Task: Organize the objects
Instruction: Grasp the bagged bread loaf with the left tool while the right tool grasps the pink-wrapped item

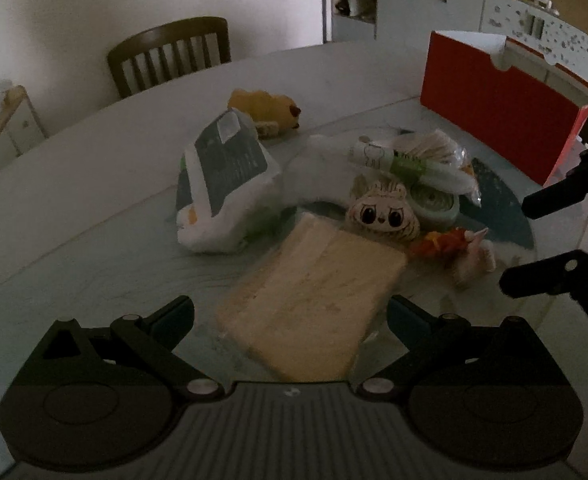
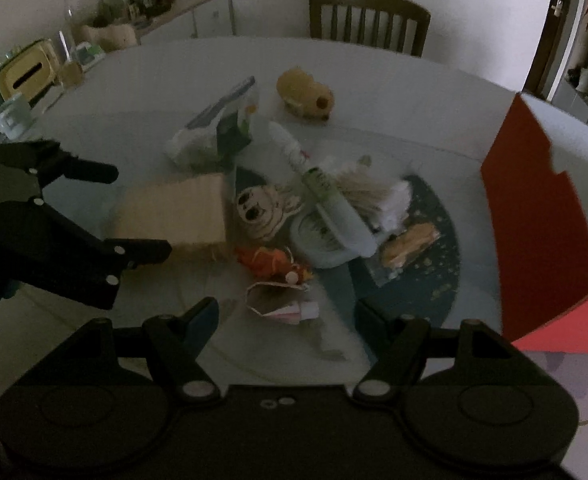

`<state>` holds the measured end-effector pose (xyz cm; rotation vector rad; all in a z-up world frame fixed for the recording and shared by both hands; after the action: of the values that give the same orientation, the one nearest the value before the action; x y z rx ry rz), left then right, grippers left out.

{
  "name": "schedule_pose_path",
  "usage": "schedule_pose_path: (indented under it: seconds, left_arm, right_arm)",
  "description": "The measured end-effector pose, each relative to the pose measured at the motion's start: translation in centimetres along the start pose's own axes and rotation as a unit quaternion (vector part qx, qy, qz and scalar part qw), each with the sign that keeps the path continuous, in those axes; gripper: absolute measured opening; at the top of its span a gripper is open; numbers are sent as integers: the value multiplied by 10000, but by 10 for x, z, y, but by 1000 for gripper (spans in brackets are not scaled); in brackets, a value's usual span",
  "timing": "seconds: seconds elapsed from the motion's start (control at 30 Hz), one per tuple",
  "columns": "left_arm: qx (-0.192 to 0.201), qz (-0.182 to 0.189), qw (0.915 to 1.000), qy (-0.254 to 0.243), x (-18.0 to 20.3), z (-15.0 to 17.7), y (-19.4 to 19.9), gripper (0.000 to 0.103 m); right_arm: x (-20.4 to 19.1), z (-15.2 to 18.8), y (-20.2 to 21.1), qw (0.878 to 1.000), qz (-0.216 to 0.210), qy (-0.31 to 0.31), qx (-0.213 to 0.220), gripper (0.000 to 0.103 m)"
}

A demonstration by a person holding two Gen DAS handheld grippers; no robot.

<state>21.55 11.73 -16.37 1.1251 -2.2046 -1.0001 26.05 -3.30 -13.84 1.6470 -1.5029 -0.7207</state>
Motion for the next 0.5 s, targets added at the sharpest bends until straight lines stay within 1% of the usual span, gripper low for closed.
schedule_pose_path:
  seconds: [0.1,0.2,0.33,0.5]
  left_arm:
    - [-65,96,9999,-107,-1,-2,-7,103]
    - [-147,276,9994,-177,-3,-5,-14,103]
    - [-344,507,9976,-309,-5,-5,-26,103]
    - [-419,613,9967,-321,-7,-7,-33,103]
  right_arm:
    - [-3,0,-9,9999,-48,-3,-117,75]
    - [-5,1,-18,9997,-72,3,-233,75]
    - [-5,2,-25,9992,-134,-115,-355,74]
    - [-2,5,-32,9986,-121,-214,-471,74]
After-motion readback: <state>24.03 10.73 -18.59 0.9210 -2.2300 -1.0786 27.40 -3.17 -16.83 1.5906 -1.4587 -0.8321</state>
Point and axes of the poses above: each gripper's, at about its wrist camera, not at the fingertips, and y roughly against the way its jaws point, x to its right, z to its underside, the point moved 3 cm from there along -y, roughly the way its jaws point, and after that the axes turned 9 degrees about z, right-handed, at the moved point
